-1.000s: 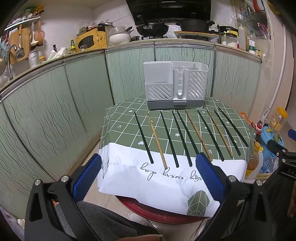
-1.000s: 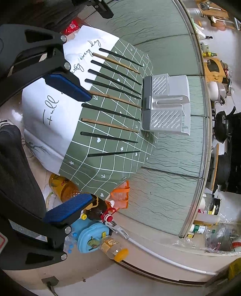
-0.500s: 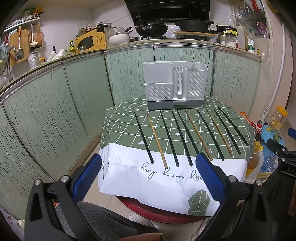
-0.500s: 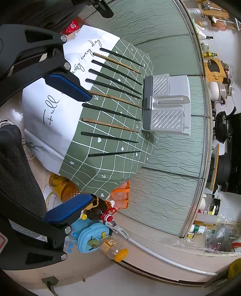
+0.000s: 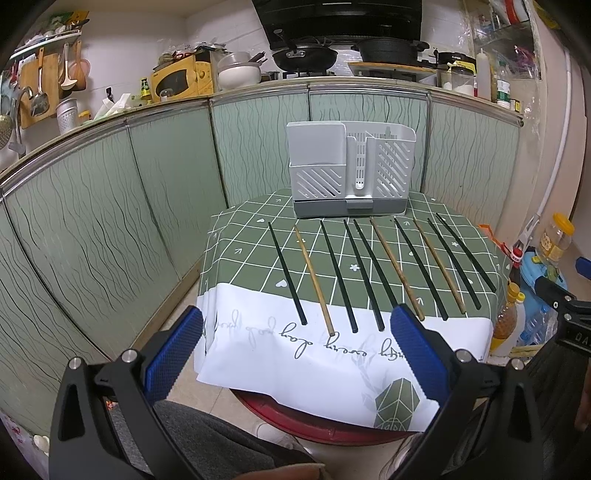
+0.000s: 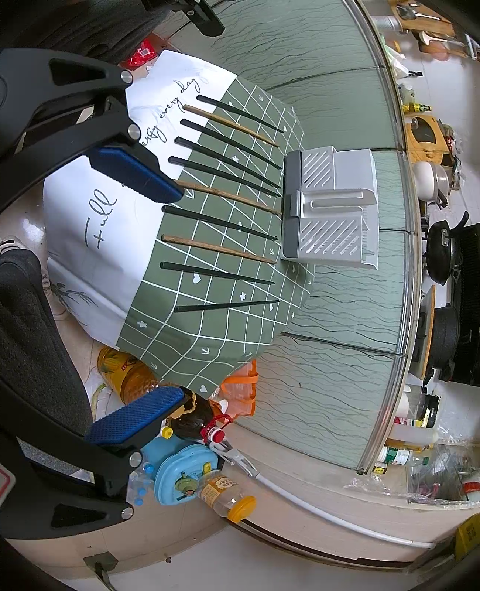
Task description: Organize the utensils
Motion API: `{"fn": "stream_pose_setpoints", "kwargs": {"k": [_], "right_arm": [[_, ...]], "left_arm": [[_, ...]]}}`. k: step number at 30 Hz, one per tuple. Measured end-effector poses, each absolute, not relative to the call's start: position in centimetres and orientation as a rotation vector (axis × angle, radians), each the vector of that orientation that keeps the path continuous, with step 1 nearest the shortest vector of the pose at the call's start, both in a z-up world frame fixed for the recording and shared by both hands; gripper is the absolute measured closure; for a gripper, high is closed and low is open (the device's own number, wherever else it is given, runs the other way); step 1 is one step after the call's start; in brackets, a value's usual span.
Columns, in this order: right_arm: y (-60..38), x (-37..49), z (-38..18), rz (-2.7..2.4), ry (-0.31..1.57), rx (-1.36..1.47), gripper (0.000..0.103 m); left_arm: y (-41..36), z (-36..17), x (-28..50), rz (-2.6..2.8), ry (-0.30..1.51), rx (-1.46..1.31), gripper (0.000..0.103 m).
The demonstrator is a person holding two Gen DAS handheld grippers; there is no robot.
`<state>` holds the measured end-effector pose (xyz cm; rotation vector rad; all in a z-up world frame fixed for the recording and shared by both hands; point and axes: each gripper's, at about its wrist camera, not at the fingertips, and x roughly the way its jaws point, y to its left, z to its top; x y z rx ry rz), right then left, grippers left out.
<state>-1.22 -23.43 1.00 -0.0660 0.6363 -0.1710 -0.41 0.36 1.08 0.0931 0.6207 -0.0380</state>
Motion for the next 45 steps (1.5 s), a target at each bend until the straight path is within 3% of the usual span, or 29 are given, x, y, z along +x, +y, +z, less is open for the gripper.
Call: {"fn": "stream_pose_setpoints", "kwargs": {"k": [29, 45], "right_arm": [[-26.0, 0.9, 0.2, -0.205, 0.674, -0.052, 0.007], [-27.2, 4.3, -2.4, -0.185, 0.719, -0.037, 0.007]], "left_arm": [[1.6, 1.3, 0.6, -0.024, 0.554, 0.143, 0.004], [2.0, -1.4, 4.7, -0.124, 0.612, 0.129, 0.004]]}}
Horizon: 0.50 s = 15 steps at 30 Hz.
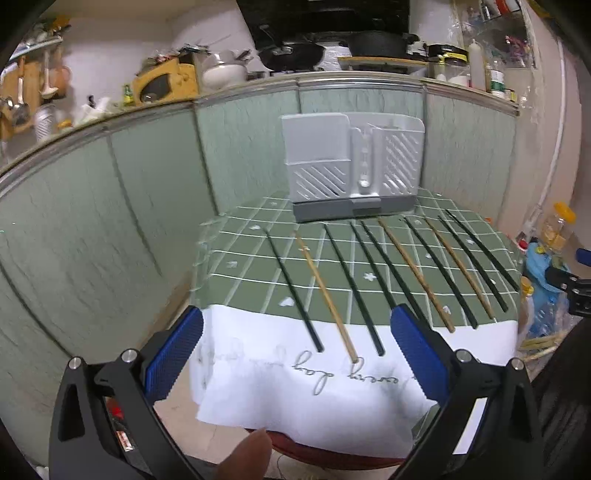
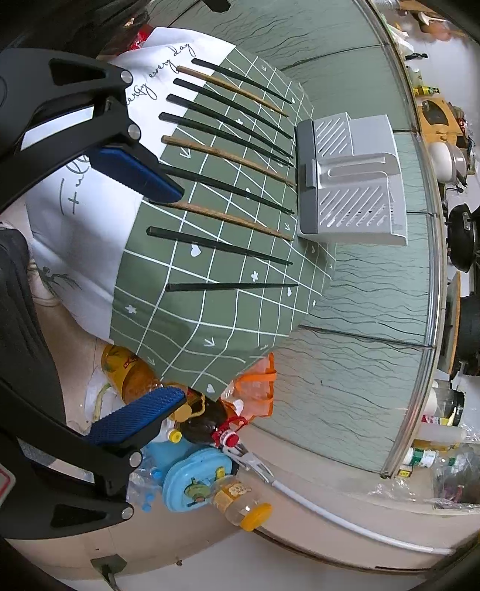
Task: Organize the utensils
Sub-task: 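Lower left tool onto a black chopstick and close while right tool grasps another black chopstick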
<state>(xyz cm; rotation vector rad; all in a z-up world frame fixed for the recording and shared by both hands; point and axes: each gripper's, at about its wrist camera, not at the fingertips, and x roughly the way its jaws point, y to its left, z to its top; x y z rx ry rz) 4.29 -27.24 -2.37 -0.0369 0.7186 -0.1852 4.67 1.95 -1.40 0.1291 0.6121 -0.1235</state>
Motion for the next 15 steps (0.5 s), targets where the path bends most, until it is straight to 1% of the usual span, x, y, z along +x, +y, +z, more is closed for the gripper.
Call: {"fn": "stream_pose_setpoints", "kwargs": {"k": [9, 15], "right_arm": [[-28.0, 6.9, -4.7, -0.153, 0.741, -0.039, 0.007], [-28.8, 8.8, -6.1, -0.137, 0.76, -0.036, 0.007]], "left_arm": [[2.4, -3.8, 7.1, -0.103, 0.629, 0.095, 0.004], [3.0, -5.1, 9.3, -0.047, 0.677, 0.088, 0.004]]}}
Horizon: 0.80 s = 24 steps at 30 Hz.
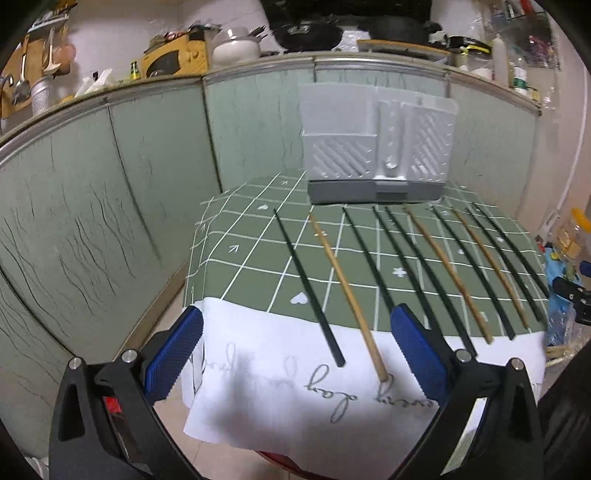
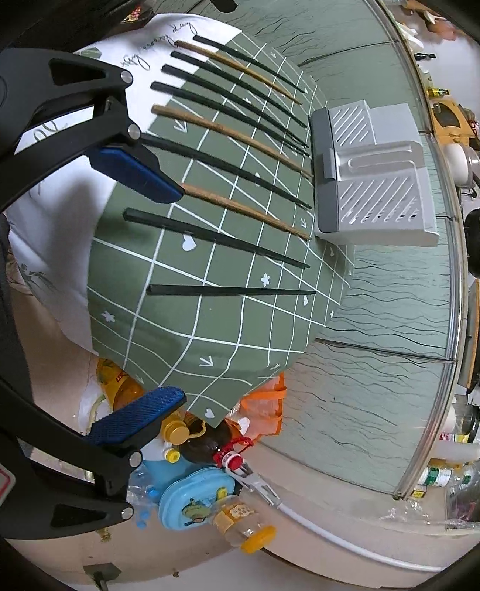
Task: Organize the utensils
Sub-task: 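Lower left tool onto a black chopstick and close while right tool grasps another black chopstick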
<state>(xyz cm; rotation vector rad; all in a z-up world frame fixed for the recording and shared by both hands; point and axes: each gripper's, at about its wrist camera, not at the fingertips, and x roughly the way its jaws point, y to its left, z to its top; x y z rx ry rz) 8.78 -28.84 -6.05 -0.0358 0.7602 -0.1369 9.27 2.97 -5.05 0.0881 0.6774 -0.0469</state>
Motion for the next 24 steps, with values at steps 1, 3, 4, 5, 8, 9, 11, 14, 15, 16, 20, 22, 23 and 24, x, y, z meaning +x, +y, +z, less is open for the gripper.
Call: {"fn": "stream_pose_setpoints", "kwargs": {"k": [1, 3, 4, 5, 8, 9, 11, 14, 15, 16, 20, 22, 23, 24], "right_arm": [[-29.0, 9.0, -6.2, -0.134, 0.762, -0.034, 0.007], [-29.3, 9.6, -6.4, -0.116, 0.764, -0.013, 0.008], [-29.4, 9.7, -6.4, -0.109, 0.762, -0.007, 0.007], [-29.5, 10.0, -6.5, -0.101, 0.758, -0.004, 0.008], [-29.6, 10.6, -6.7, -0.105, 0.761, -0.013, 0.007], [-29.7, 10.8, -6.9, -0.106, 0.767, -0.011, 0.007], [-29.7, 11.0, -7.0, -0.108, 0.772, -0.011, 0.007], [-29.7, 11.2, -7.3, -0.105, 0.779, -0.018, 0.007], [-29.7, 11.3, -7.4, -0.104, 0.781, -0.023, 0.007], [-29.8, 11.3, -7.4, -0.103, 0.783, -0.025, 0.008], [-29.8, 11.6, -7.8, -0.11, 0.786, -0.039, 0.008], [-29.9, 11.9, -8.0, -0.116, 0.792, -0.044, 0.008], [-30.0, 12.0, -8.1, -0.114, 0.798, -0.042, 0.008], [-30.1, 12.1, -8.2, -0.112, 0.801, -0.042, 0.008]], "left_arm": [[3.0, -5.2, 9.6, -0.043, 0.687, 0.089, 0.004], [2.9, -5.7, 10.3, -0.035, 0.712, 0.091, 0.005], [2.9, -6.0, 10.5, -0.035, 0.718, 0.089, 0.01], [2.8, -6.3, 10.8, -0.036, 0.727, 0.089, 0.018], [2.5, -7.6, 11.6, -0.025, 0.782, 0.098, 0.033], [2.5, -7.9, 11.8, -0.027, 0.798, 0.093, 0.036], [2.5, -8.6, 12.2, -0.025, 0.828, 0.074, 0.04], [2.3, -9.1, 12.3, -0.03, 0.844, 0.068, 0.049], [2.2, -9.2, 12.4, -0.031, 0.848, 0.069, 0.05], [2.1, -9.3, 12.4, -0.028, 0.85, 0.072, 0.05], [1.8, -9.5, 12.8, -0.02, 0.856, 0.071, 0.059], [1.7, -9.5, 12.8, -0.017, 0.854, 0.07, 0.064], [1.6, -9.5, 12.8, -0.019, 0.855, 0.068, 0.068], [1.5, -9.5, 12.8, -0.019, 0.855, 0.068, 0.069]]}}
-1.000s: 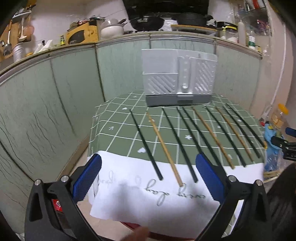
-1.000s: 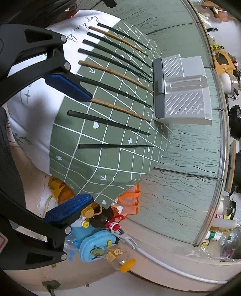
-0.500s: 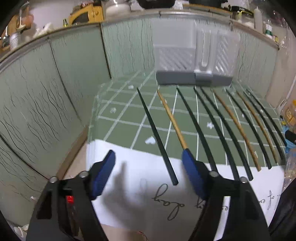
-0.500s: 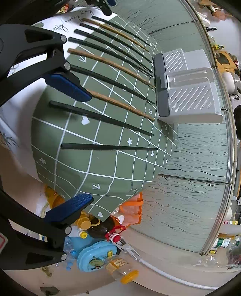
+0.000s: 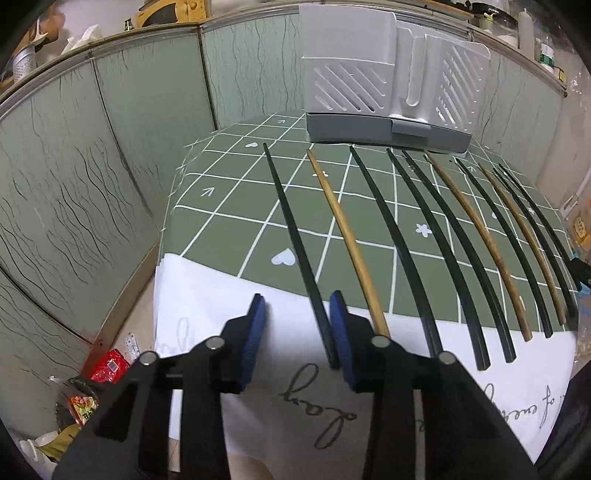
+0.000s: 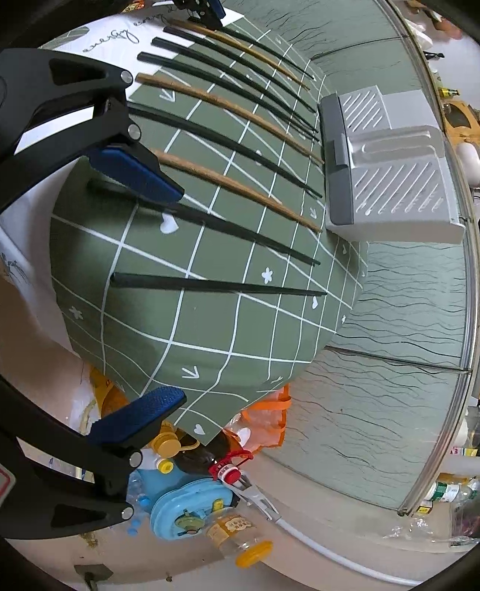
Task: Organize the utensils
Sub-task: 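Lower left tool onto a black chopstick and close while right tool grasps another black chopstick, then lift and carry the black chopsticks in both tools toward the utensil holder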
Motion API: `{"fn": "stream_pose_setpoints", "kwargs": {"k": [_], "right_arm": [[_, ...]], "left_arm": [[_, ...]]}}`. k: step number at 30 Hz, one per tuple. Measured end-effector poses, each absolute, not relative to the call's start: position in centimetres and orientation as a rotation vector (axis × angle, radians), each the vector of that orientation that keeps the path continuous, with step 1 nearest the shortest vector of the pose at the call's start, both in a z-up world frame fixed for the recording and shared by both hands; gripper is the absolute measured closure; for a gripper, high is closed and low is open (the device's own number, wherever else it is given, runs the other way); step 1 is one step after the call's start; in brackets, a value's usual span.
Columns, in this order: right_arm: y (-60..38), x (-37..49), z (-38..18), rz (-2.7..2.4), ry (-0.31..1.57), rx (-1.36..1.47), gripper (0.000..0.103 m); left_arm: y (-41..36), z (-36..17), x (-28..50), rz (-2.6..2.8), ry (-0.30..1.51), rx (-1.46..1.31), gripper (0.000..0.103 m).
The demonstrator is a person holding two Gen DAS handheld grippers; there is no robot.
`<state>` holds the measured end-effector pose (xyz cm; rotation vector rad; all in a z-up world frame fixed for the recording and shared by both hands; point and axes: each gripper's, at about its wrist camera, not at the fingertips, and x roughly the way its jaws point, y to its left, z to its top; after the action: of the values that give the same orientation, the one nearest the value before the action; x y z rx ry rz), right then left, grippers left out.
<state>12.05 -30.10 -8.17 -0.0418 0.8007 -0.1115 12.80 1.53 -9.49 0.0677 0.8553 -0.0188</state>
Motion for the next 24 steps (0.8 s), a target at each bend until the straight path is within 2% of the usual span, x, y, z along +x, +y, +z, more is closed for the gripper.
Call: {"fn": "stream_pose_setpoints", "kwargs": {"k": [1, 3, 5, 9, 12, 14, 16, 24], "right_arm": [[-30.2, 12.1, -8.3, -0.115, 0.803, -0.044, 0.009], [-30.3, 12.4, -8.7, -0.119, 0.826, -0.052, 0.019], [-30.4, 12.8, -9.2, -0.128, 0.855, -0.058, 0.037], [-30.5, 13.0, -9.4, -0.121, 0.853, -0.053, 0.052], [-30.5, 12.9, -9.4, -0.138, 0.843, -0.061, 0.068], [-30.4, 12.8, -9.4, -0.162, 0.837, -0.068, 0.083], [-30.5, 12.6, -9.4, -0.183, 0.833, -0.07, 0.094], [-30.3, 12.3, -9.3, -0.167, 0.831, -0.054, 0.097]], "left_arm": [[1.4, -9.6, 12.8, -0.015, 0.854, 0.068, 0.07], [1.4, -9.6, 12.7, -0.017, 0.852, 0.063, 0.074], [1.3, -9.6, 12.7, -0.011, 0.849, 0.067, 0.079], [1.3, -9.6, 12.7, 0.003, 0.841, 0.072, 0.084], [1.6, -9.7, 12.7, 0.015, 0.838, 0.068, 0.09], [1.7, -9.7, 12.7, 0.023, 0.836, 0.067, 0.095], [1.9, -9.7, 12.7, 0.024, 0.836, 0.059, 0.095], [2.3, -9.6, 12.6, -0.002, 0.841, 0.019, 0.095]]}}
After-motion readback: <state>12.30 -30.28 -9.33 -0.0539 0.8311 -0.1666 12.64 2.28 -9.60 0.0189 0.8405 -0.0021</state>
